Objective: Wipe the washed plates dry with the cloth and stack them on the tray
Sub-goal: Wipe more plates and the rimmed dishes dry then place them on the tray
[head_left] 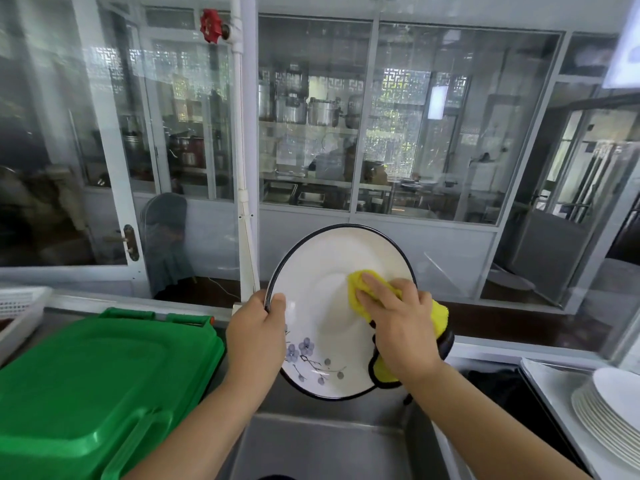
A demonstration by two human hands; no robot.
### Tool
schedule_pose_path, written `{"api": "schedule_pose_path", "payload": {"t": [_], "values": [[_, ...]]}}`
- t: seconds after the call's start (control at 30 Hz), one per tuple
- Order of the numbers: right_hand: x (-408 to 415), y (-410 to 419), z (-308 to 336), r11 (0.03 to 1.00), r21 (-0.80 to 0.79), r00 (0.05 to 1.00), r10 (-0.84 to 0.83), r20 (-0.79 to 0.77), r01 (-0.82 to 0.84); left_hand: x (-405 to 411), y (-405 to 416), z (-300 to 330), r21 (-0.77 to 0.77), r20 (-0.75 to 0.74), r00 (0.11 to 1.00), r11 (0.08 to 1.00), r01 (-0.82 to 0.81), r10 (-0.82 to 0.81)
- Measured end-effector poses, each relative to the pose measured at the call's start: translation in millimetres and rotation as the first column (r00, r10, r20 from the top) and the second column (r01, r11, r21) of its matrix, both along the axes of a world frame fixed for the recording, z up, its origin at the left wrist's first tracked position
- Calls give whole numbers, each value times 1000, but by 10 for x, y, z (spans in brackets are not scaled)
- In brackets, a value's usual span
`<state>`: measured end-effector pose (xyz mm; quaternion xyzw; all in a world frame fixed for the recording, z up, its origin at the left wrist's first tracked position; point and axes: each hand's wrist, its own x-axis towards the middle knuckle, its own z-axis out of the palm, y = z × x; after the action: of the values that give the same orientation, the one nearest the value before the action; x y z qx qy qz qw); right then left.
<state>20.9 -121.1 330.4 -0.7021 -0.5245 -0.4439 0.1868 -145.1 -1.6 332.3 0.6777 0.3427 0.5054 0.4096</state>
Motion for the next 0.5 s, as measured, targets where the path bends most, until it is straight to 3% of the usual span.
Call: {"api": "schedule_pose_path", "payload": {"t": [0.13, 0.3, 0.4, 0.5], "values": [[-300, 208, 81, 992, 66, 985, 119, -126, -111, 24, -82, 15, -23, 56, 998, 1000, 16, -14], [-767, 202, -139, 945, 18, 890, 313, -331, -325, 43, -98, 79, -50, 214, 976, 998, -34, 44], [-864, 99, -239, 925, -3, 866, 354, -353, -380, 28, -64, 124, -68, 276, 959, 997, -42, 59], [-798, -25, -283, 927, -73, 900, 334, -280, -367, 7, -54, 149, -89, 295, 954, 995, -34, 59]]}}
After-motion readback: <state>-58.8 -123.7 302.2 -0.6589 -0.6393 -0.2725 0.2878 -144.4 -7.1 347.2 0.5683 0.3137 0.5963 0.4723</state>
